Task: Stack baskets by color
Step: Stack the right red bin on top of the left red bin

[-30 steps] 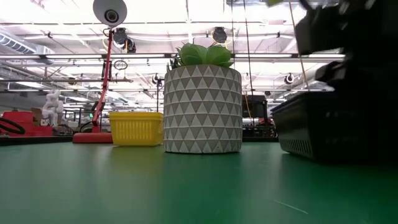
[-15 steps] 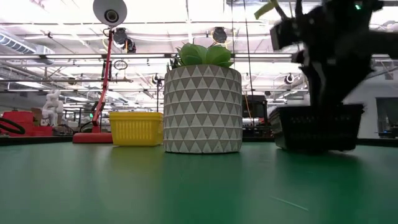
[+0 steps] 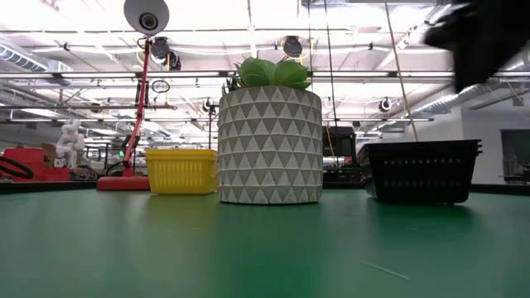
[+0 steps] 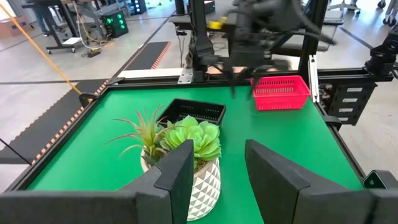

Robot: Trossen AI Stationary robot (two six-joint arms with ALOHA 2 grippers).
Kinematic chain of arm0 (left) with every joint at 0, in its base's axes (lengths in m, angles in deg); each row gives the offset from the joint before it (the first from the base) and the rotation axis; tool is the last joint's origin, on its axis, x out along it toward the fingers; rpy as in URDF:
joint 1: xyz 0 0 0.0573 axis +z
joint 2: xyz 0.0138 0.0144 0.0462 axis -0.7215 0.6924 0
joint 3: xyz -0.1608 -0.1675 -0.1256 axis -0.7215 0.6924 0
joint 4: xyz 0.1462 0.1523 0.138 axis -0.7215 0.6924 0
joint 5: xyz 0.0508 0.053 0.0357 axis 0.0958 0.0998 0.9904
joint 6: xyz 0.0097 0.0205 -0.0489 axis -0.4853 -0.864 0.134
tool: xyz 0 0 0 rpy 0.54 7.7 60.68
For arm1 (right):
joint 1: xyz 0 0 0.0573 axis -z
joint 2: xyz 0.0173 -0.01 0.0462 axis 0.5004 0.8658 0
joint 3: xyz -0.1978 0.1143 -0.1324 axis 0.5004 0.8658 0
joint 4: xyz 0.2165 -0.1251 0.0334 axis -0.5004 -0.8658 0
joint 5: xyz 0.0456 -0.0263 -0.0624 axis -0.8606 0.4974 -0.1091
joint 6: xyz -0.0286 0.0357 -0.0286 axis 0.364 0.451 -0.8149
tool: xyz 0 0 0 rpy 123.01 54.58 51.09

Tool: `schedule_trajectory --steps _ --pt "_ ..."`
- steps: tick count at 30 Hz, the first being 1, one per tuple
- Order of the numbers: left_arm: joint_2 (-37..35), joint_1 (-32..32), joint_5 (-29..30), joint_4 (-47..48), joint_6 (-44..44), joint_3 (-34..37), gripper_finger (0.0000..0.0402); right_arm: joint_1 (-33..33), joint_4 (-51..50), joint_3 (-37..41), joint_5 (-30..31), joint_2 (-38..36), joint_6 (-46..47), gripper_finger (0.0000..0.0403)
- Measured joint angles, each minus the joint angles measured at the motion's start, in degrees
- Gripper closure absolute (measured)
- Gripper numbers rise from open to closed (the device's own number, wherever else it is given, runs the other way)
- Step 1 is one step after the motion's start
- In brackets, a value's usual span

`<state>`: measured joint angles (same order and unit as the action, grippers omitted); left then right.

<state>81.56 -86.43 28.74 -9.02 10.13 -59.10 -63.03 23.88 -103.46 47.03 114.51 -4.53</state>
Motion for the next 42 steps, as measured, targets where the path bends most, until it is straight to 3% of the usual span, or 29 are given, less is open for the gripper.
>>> schedule_trajectory --steps 6,14,27,34,42 --pt "0.0 0.3 -0.02 -0.01 0.02 0.02 0.0254 -10.62 -0.15 -0.13 -7.08 1.81 12.54 0.0249" --pt "0.0 1.63 -0.01 -0.48 -0.31 0.02 0.0254 -19.24 -7.37 -0.15 -7.78 2.24 29.27 0.0258" --pt "0.0 1.66 -0.08 -0.44 -1.9 0.02 0.0254 -22.97 -4.29 1.16 -10.87 2.25 39.99 0.0259" --pt "0.0 1.66 -0.13 -0.89 -2.53 0.02 0.0254 -24.1 14.47 11.96 -13.92 2.93 43.46 0.0259" --pt "0.0 1.66 -0.15 -1.97 -3.13 0.02 0.0254 -23.31 19.66 19.52 -13.83 3.33 42.74 0.0259"
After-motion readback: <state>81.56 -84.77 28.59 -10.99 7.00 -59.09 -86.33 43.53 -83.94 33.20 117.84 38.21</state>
